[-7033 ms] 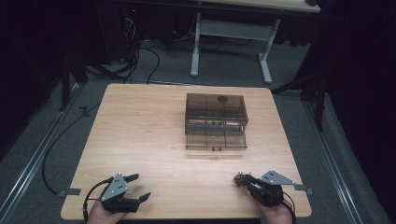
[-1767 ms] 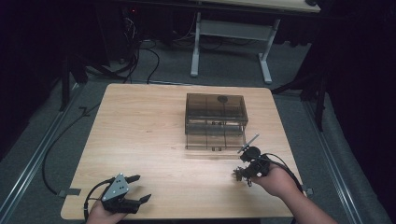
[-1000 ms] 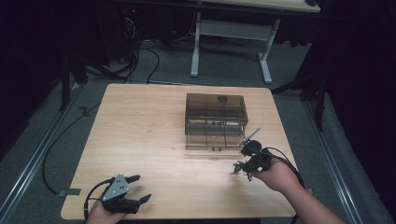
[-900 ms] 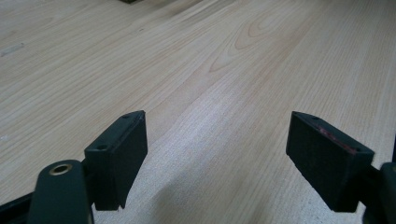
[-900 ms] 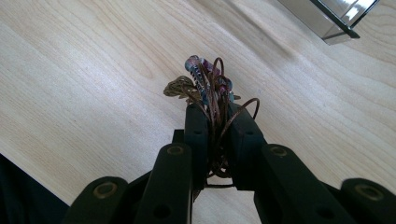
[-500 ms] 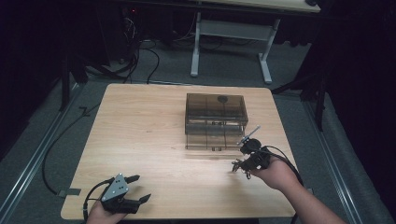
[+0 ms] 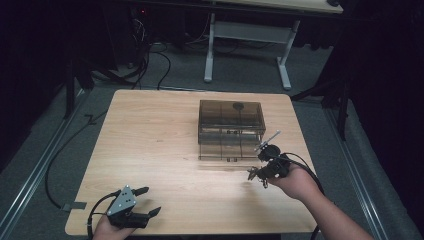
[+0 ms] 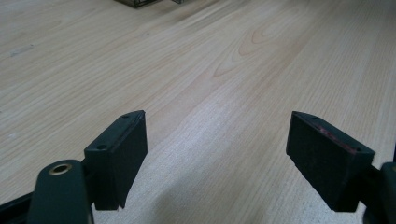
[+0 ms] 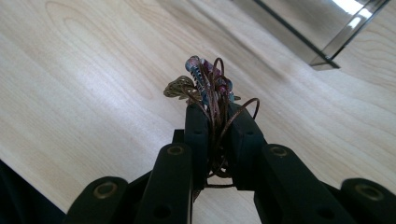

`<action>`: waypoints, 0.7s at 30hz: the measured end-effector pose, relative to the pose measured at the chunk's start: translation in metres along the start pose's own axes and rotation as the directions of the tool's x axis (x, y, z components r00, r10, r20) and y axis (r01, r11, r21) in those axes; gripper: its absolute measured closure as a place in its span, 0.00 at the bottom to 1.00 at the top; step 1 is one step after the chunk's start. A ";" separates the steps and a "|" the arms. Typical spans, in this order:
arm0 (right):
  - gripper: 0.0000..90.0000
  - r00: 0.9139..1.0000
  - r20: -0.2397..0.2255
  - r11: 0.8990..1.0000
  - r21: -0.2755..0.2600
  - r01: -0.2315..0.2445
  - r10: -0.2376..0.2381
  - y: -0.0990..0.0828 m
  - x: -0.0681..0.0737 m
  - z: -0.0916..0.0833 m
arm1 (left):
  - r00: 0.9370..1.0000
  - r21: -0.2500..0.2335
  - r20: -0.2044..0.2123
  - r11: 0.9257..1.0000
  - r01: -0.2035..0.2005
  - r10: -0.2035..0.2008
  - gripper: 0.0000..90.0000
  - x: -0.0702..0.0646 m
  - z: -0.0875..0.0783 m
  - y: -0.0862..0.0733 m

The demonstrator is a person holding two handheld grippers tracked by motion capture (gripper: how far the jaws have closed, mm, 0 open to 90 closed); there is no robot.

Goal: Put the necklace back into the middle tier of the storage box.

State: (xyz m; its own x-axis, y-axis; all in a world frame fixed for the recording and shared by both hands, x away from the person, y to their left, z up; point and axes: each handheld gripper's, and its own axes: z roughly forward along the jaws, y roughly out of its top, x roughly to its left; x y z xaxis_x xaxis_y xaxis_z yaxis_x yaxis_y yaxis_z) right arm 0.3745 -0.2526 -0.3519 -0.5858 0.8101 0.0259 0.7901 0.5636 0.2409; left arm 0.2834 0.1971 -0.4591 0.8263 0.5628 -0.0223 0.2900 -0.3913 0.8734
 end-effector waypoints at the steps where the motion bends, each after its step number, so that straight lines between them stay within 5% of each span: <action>1: 0.89 1.000 -0.002 1.000 -0.003 -0.001 0.001 0.000 0.000 -0.001 | 1.000 0.003 0.003 1.000 -0.001 0.001 0.23 0.000 0.000 0.000; 15: 0.89 1.000 -0.005 1.000 -0.027 -0.013 0.013 0.017 -0.002 -0.005 | 1.000 0.017 0.023 1.000 -0.010 0.010 0.23 0.001 0.003 0.001; 21: 0.89 1.000 0.005 0.998 -0.061 0.016 -0.015 0.040 -0.003 -0.017 | 1.000 0.009 0.022 1.000 -0.008 0.008 0.23 0.001 0.001 0.001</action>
State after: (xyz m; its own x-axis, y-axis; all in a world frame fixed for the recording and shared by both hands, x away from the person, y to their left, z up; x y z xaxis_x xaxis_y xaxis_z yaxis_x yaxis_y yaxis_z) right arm 0.4047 -0.2353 -0.3263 -0.5969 0.8021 0.0177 0.7686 0.5653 0.2996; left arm 0.2847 0.1963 -0.4592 0.8391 0.5433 -0.0261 0.2874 -0.4021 0.8693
